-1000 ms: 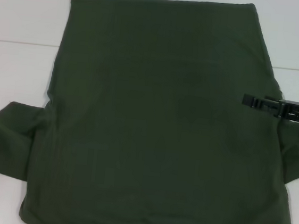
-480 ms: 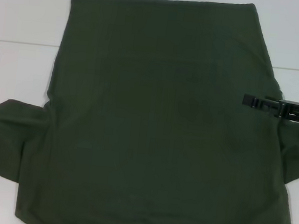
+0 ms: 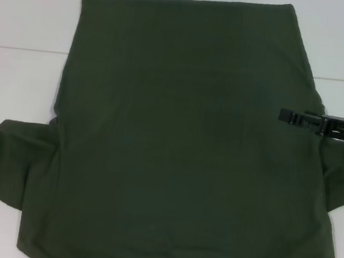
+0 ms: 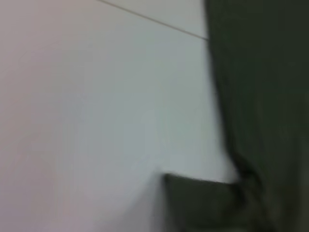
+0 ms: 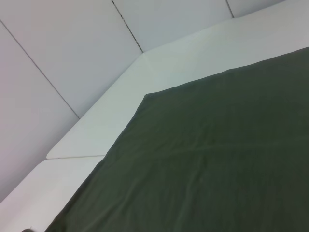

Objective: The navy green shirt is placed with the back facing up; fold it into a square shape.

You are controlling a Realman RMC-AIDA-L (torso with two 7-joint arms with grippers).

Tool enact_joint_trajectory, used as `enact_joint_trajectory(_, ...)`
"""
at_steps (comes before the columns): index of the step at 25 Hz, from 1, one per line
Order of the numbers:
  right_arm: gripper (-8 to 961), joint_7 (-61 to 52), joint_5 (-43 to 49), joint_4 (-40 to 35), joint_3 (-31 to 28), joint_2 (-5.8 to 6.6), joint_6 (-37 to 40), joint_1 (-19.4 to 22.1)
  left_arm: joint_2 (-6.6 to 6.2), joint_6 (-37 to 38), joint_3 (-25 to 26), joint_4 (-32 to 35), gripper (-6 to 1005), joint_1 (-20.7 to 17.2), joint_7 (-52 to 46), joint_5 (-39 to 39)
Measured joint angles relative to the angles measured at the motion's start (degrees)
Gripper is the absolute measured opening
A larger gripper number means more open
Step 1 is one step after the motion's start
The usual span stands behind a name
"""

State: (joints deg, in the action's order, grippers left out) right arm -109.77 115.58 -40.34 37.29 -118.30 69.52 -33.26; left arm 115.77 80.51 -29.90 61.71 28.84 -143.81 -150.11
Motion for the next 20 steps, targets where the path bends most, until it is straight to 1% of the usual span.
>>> enact_joint_trajectory(5, 915, 0.00, 0.00, 0.09, -0.01, 0.00, 0.10, -0.13, 1.36, 8.68, 0.05, 5.88, 0, 1.95, -3.07, 1.41)
enact_joint_trajectory(10, 915, 0.00, 0.00, 0.09, -0.02, 0.00, 0.06, -0.14, 1.65, 13.82, -0.25, 7.09, 0, 6.19, -6.44, 1.50)
enact_joint_trajectory(13, 915, 0.00, 0.00, 0.09, 0.12, 0.00, 0.04, -0.09, 2.06, 14.70, -1.23, 6.58, 0, 9.01, -7.62, 1.47)
enact_joint_trajectory(16, 915, 0.00, 0.00, 0.09, 0.13, 0.01, 0.08, -0.01, 2.94, 14.38, -4.17, 5.68, 1, 10.85, -8.36, 1.40)
enact_joint_trajectory(18, 915, 0.00, -0.01, 0.10, 0.13, 0.05, 0.06, 0.09, 3.73, 13.04, -6.34, 4.19, 22, 11.92, -8.82, 1.13)
enact_joint_trajectory(20, 915, 0.00, 0.02, 0.14, 0.15, 0.06, 0.03, 0.11, 4.20, 11.29, -7.81, 2.10, 43, 12.74, -9.02, 1.06)
